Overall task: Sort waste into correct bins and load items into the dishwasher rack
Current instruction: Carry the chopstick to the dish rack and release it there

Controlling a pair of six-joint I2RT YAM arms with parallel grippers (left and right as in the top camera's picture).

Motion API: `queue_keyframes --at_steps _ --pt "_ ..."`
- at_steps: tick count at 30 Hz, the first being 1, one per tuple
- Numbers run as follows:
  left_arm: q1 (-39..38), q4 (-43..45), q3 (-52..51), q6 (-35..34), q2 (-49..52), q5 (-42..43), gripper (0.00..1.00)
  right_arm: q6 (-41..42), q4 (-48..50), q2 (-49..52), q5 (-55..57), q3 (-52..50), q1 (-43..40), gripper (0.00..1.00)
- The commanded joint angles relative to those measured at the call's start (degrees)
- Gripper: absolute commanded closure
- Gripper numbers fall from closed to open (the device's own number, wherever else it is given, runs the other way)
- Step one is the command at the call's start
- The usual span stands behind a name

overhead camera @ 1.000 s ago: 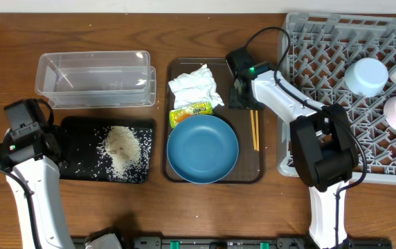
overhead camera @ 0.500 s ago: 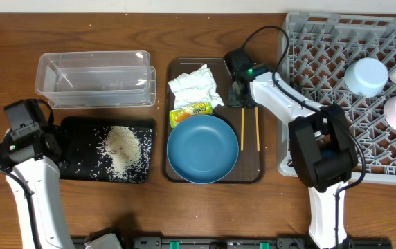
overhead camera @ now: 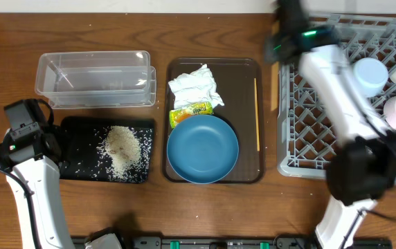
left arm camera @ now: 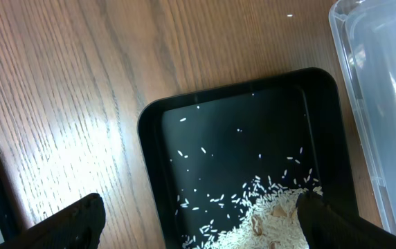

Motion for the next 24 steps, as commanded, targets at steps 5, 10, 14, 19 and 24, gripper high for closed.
queue_keyframes --at_steps 5,10,14,19,24 --pt "0.28 0.04 0.98 -0.55 -0.07 -0.33 0.09 -11.76 -1.55 -4.79 -5.55 1.22 -10.38 0.99" --pt "0.28 0.04 0.98 -0.55 -0.07 -0.33 0.09 -11.74 0.57 -3.3 -9.49 -3.1 -12.2 0.99" --pt "0.28 0.02 0.98 -0.55 -0.07 -0.33 0.09 -11.61 5.44 -1.73 -12.02 -7.54 -11.65 0.96" --pt "0.28 0.02 0.98 -0.55 -0.07 -0.33 0.09 -8.66 8.57 0.17 -13.66 -10.45 -10.75 0.86" --pt "0.28 0.02 0.98 -0.55 -0.07 -0.33 0.09 -7.93 8.2 0.68 -13.68 -10.43 -9.73 0.44"
